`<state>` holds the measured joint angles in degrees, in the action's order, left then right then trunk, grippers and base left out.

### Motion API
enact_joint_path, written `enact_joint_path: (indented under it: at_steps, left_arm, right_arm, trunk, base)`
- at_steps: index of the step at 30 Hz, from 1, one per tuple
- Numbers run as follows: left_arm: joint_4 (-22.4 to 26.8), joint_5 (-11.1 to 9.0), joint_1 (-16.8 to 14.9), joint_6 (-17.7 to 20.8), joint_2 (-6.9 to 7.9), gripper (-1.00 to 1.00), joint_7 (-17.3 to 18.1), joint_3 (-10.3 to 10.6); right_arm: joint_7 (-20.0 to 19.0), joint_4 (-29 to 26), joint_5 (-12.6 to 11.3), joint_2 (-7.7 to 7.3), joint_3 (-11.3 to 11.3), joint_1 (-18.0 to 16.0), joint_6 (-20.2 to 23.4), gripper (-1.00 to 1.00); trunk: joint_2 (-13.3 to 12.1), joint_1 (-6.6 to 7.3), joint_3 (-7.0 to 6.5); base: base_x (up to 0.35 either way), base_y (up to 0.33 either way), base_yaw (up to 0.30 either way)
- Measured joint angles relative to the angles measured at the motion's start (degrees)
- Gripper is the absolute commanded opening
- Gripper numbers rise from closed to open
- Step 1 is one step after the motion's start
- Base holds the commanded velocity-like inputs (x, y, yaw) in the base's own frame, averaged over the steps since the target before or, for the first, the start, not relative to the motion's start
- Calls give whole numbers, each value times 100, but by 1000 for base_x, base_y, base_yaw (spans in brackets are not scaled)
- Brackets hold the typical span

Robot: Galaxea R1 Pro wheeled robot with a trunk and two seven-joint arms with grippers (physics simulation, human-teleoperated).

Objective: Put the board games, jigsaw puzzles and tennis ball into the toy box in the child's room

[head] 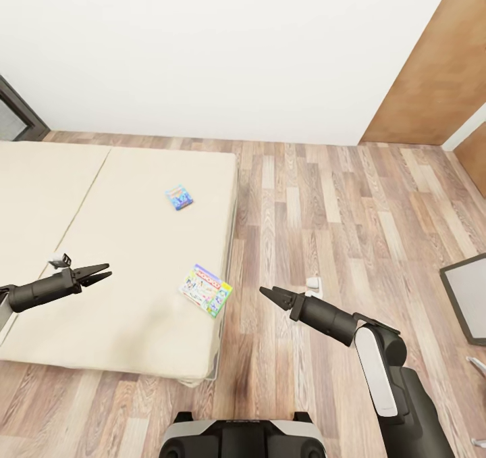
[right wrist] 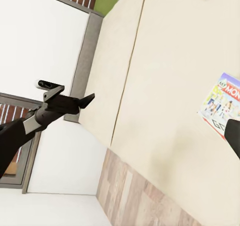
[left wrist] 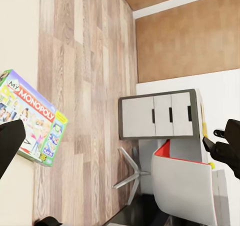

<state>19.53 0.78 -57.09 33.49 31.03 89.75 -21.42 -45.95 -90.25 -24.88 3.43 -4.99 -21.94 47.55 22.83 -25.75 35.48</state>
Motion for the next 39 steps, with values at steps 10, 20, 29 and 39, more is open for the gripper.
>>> enact_joint_path:
  at_steps: [10,20,29,39]
  left_arm:
    - [0,1,0,0,0,100,0,-1]
    - [0,1,0,-2,0,100,0,-1]
    - [0,1,0,-3,0,100,0,-1]
    - [0,4,1,1,0,100,0,-1]
  right_arm:
    - [1,0,2,3,1,0,-4,100]
    - [2,0,2,4,1,0,-4,100]
    - [1,0,8,7,1,0,-6,100]
    - [9,0,28,13,1,0,-12,100]
  trunk:
    - [0,0,-31]
    - [0,0,-120]
    - [0,0,-205]
    - [0,0,-300]
  base:
    - [0,0,-1]
    - [0,0,0]
    - [0,0,0]
    - [0,0,0]
